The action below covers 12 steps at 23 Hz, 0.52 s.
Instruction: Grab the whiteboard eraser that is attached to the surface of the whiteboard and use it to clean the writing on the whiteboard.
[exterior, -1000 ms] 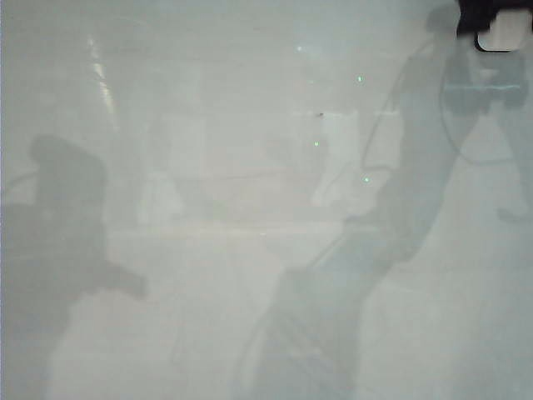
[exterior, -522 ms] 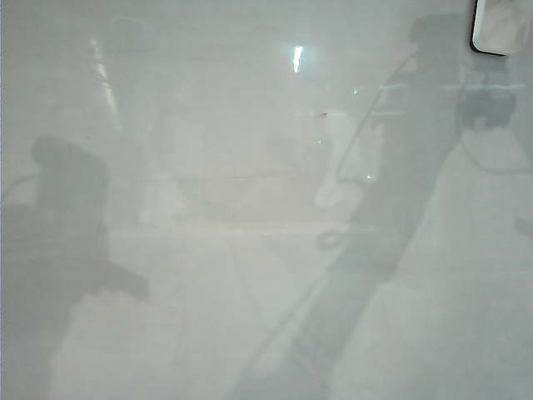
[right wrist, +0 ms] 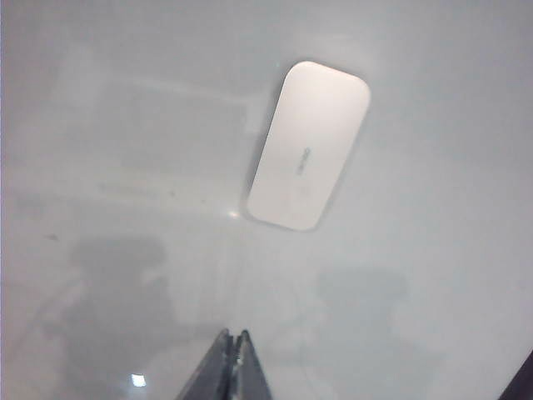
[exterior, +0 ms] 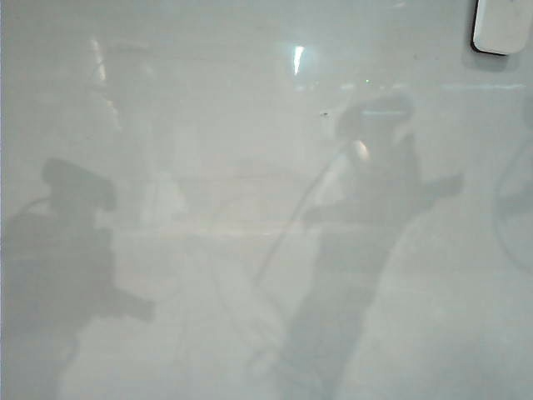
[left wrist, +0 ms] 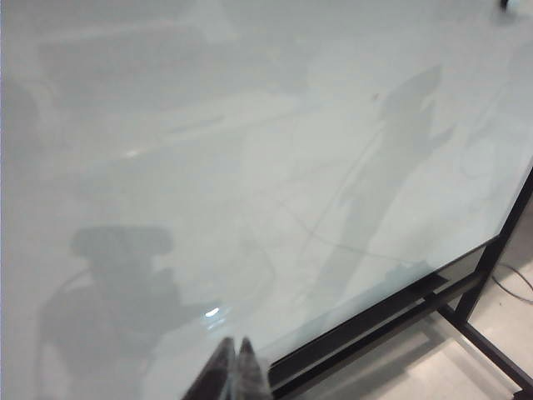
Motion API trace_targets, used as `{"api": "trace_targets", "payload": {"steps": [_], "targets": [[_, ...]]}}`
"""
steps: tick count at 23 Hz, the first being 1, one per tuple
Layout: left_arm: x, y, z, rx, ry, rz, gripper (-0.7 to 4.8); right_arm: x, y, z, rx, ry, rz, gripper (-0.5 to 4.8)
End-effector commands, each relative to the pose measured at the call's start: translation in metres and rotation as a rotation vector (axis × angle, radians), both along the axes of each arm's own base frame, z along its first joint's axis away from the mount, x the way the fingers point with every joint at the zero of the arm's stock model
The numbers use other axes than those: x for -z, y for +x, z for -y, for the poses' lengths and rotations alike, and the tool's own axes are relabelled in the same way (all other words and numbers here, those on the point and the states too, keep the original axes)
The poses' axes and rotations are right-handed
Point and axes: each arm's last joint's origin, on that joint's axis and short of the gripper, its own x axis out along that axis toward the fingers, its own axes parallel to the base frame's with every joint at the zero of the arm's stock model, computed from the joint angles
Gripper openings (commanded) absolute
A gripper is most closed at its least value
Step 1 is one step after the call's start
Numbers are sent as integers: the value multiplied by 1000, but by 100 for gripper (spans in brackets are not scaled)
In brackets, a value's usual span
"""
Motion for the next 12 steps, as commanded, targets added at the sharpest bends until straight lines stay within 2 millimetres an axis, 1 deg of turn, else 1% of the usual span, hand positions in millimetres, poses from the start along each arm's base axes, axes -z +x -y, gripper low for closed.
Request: {"api": "trace_targets", "payload": {"steps": [1,2,3,4,5,6,7,9,11,12], "targets": [[14,13,3,3,-5,9,-5,6,-29,0,-15,64,103,-7],[21,18,4,4,-4,7,-5,12,-38,0,-17,85,135,-7],[29,24,5,4,-4,3,-5,22,-47,-1,-28,107,176,-6],[34,27,5,4,-3,0,-5,27,-51,-1,-37,113,195,-6],[40,31,6,3,-2,-1,-5,41,-57,-1,-49,112,234,-6],[43,34,7,3,-3,3,-5,50,-58,-1,-60,115,242,-6],[50,38,8,2,-4,9,-5,62,-52,-2,-93,158,219,-6],[60,43,8,-7,-3,7,-5,76,-39,-5,-178,253,126,-6],[72,48,9,-8,4,-21,-5,93,-25,-6,-229,285,98,-6],[76,49,9,-12,7,-33,-5,98,-22,-6,-228,286,92,-6]]}}
